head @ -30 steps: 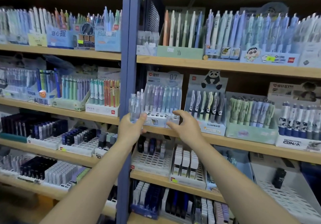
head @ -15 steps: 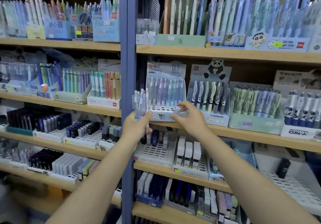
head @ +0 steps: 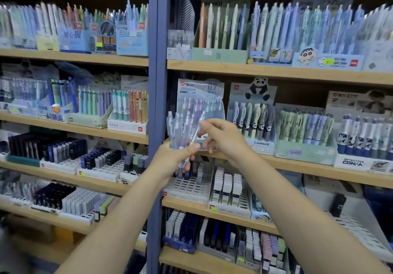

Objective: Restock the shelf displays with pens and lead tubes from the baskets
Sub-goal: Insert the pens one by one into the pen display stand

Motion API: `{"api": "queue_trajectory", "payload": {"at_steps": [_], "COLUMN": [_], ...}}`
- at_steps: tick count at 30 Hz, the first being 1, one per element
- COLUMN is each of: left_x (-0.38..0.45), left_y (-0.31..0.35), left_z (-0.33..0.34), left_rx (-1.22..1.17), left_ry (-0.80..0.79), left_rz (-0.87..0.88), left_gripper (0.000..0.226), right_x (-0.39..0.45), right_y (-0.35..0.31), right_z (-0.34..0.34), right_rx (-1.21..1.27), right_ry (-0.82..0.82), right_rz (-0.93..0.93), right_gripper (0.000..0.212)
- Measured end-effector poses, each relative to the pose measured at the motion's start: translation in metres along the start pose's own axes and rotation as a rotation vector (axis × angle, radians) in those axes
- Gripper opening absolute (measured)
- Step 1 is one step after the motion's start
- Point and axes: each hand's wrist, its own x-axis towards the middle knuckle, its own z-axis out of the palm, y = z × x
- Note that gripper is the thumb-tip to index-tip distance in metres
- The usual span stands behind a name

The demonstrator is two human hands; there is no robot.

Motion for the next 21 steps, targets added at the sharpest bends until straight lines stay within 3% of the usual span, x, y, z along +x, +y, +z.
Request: {"api": "queue_trajectory", "payload": {"at_steps": [8,13,16,21], "left_x": [0.001,0.002,0.005,0.016], "left_y": [-0.004,-0.007,-0.012,-0.014], "left_z": [-0.013,-0.033,-0.043,-0.044], "left_rx": [0.042,-0.084,-0.091,-0.135], "left_ry": [0.013,0.079,0.082,0.06], "left_rz": [0.01,-0.069,-0.103,-0.094], "left_gripper": [0.032,0.035,0.032,0.023], "right_x": [0.013,0.027,0.038,0.055], "right_y": [0.0,-0.011,-0.012,-0.007], "right_z": [0.014,0.005,0.006,0.019], "right_rx": [0.041,0.09,0.005,-0.188], "right_ry": [-0.004,0.226,0.308,0.34], "right_rz": [0.044,-0.047,-0.119,-0.185], "right_gripper": [0.019,0.014,0.009,0.023]}}
